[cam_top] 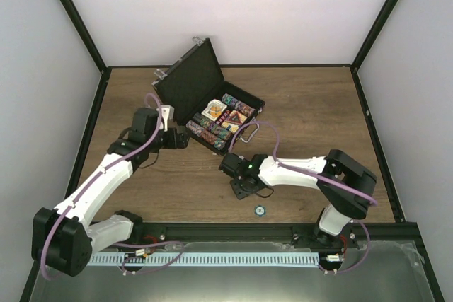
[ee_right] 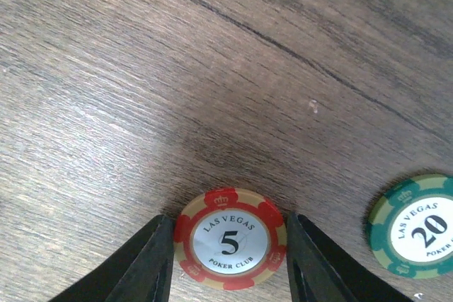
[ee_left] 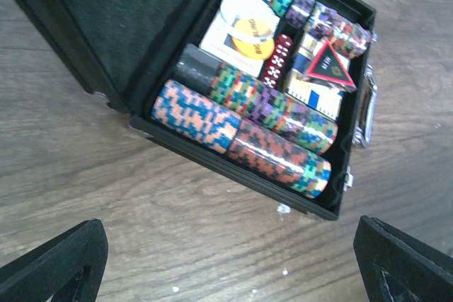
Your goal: Pack up texas hold em set
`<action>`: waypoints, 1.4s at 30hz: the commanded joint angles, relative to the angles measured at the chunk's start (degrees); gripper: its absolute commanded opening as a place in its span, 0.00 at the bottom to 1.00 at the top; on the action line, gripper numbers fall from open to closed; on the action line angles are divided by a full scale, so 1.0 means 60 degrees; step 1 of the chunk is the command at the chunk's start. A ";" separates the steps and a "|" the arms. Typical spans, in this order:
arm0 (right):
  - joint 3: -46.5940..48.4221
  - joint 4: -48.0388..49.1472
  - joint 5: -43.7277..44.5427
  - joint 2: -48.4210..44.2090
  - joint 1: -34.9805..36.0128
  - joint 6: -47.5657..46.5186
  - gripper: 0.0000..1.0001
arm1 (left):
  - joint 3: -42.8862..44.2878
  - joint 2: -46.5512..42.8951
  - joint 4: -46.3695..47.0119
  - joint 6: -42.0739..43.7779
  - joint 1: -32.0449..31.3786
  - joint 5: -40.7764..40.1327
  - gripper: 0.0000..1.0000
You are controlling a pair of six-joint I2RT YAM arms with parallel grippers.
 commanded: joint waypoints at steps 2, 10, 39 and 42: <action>-0.0134 -0.0132 0.0213 -0.0234 0.0085 0.0184 0.43 | -0.0669 -0.0262 0.0753 -0.1078 -0.0771 0.0606 0.94; 0.0230 0.0190 0.0158 -0.0726 0.0081 0.0153 0.42 | -0.1860 0.0369 0.2538 -0.2845 -0.2553 0.1219 0.87; 0.0291 0.1159 0.0226 -0.1165 0.0079 -0.0478 0.43 | -0.1616 0.5892 0.7982 -0.5107 -0.3088 0.6366 0.51; 0.0315 0.1195 0.0222 -0.1146 0.0085 -0.0515 0.43 | -0.1620 0.6021 0.8216 -0.5211 -0.3088 0.6570 0.50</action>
